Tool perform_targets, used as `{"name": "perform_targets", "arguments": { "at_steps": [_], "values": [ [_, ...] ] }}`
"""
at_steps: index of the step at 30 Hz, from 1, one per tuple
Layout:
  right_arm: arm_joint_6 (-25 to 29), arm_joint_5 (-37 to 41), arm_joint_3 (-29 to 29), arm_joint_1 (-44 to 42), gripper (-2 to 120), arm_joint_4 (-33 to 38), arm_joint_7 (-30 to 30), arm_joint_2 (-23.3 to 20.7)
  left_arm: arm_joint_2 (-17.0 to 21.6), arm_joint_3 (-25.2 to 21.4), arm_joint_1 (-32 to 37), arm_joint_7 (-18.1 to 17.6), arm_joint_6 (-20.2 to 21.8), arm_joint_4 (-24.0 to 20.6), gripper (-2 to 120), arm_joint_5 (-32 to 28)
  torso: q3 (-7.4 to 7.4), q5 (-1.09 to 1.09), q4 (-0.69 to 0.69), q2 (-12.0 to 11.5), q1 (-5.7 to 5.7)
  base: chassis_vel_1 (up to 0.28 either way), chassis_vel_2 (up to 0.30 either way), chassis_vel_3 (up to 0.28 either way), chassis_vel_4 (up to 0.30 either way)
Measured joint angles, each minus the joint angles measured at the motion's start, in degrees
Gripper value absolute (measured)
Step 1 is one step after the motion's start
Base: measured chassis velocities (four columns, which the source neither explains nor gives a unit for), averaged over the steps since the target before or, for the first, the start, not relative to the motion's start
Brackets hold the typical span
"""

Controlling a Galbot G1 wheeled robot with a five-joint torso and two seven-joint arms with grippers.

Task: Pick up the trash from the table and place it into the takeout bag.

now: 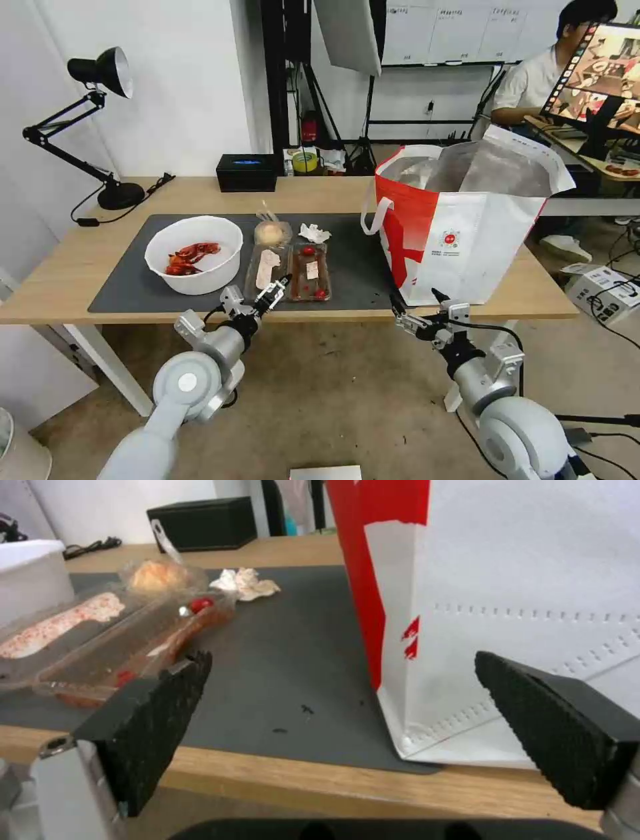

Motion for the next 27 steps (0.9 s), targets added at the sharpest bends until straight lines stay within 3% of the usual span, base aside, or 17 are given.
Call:
{"name": "perform_targets", "arguments": {
  "at_steps": [5,12,27],
  "values": [
    [0.0,-0.1,-0.2,0.0,100,-0.1,0.0,0.0,0.9,-1.3,0.0,1.0,-0.1,-0.3,100,-0.6,0.00,0.00,0.00,0.0,0.00,0.000,0.000,0.000,0.000],
    [0.1,-0.2,-0.2,0.0,100,-0.1,-0.1,-0.1,4.2,-4.3,-0.3,5.1,2.3,-1.8,100,-5.3,0.00,0.00,0.00,0.0,0.00,0.000,0.000,0.000,0.000],
    [0.1,-0.4,-0.5,-0.4,100,0.0,0.0,-0.1,5.6,-4.1,-1.1,8.0,2.9,-1.9,100,-5.7,0.00,0.00,-0.01,0.0,0.00,0.000,0.000,0.000,0.000]
  ]
}}
